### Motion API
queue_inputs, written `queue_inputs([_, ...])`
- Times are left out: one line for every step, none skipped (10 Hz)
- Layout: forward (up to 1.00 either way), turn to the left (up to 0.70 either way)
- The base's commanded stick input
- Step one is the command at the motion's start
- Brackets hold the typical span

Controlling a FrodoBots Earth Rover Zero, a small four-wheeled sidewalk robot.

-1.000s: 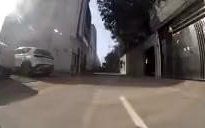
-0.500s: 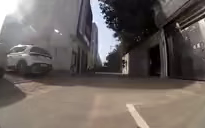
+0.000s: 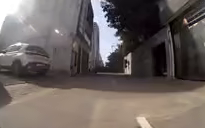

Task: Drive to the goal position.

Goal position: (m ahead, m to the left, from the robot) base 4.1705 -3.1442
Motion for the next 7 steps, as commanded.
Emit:
queue_inputs([1.00, 0.00])
queue_inputs([1.00, 0.00])
queue_inputs([1.00, 0.00])
queue_inputs([1.00, 0.00])
queue_inputs([1.00, 0.00])
queue_inputs([1.00, 0.00])
queue_inputs([1.00, 0.00])
